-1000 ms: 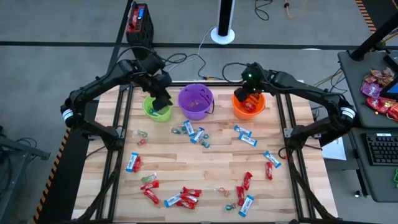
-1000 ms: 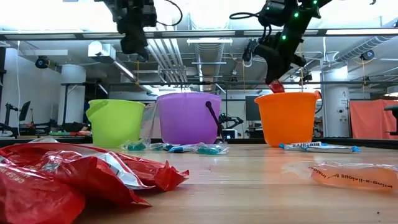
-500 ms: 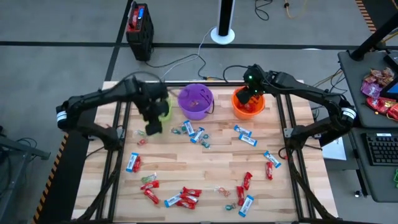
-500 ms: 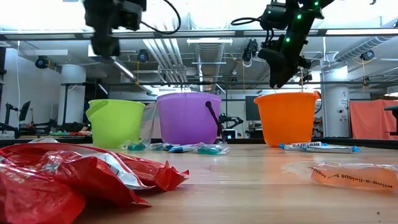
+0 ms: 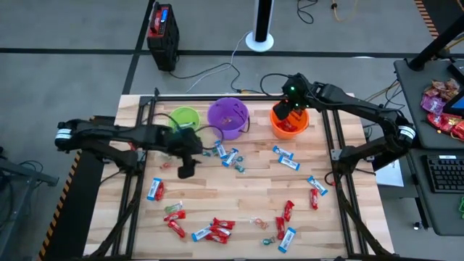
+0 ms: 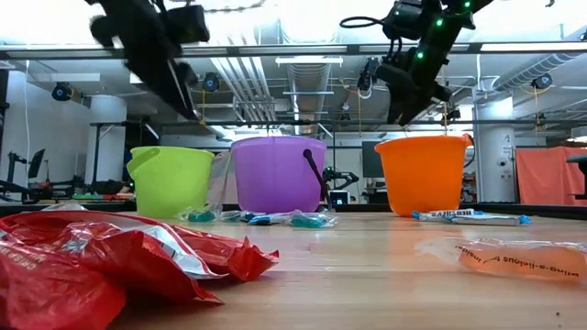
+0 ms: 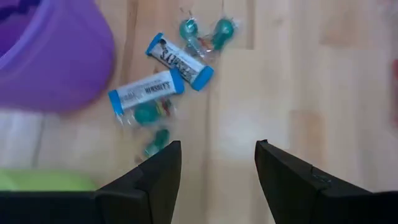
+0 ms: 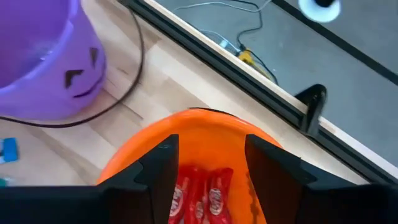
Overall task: Sort candy by brand, put in halloween buckets
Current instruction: Put the blue gummy into the purple bucket, then put the red chocolate into the orange bucket
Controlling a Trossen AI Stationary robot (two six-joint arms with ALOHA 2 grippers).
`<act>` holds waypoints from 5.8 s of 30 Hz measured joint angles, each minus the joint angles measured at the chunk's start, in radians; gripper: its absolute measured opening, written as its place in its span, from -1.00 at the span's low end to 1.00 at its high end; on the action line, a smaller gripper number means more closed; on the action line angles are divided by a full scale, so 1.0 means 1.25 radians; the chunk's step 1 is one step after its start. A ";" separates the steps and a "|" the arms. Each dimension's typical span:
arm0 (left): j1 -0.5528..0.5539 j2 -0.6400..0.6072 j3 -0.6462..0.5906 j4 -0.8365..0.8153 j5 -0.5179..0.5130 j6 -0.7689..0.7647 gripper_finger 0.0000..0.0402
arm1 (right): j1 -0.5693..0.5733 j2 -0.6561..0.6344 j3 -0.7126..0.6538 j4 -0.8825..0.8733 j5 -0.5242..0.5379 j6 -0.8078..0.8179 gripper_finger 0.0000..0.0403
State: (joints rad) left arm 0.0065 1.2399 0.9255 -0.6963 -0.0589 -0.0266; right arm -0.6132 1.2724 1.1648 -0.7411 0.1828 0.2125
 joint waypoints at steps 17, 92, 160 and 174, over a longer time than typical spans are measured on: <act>0.037 0.242 -0.114 0.250 -0.114 0.145 -0.28 | 0.000 0.000 0.000 -0.009 -0.009 0.010 -0.12; 0.288 0.181 0.502 -0.465 0.100 -0.131 -0.43 | 0.000 0.000 0.000 -0.029 -0.048 0.011 -0.12; -0.287 0.173 -0.194 -0.314 0.200 -1.290 -0.43 | 0.000 0.000 0.000 -0.026 -0.132 -0.012 -0.12; -0.297 0.172 -0.224 -0.200 0.182 -1.329 -0.86 | 0.000 0.000 0.000 -0.032 -0.133 -0.017 -0.12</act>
State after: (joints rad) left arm -0.3644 1.4555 0.6452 -0.9463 0.1684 -1.6878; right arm -0.6127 1.2720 1.1648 -0.7812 0.0170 0.1909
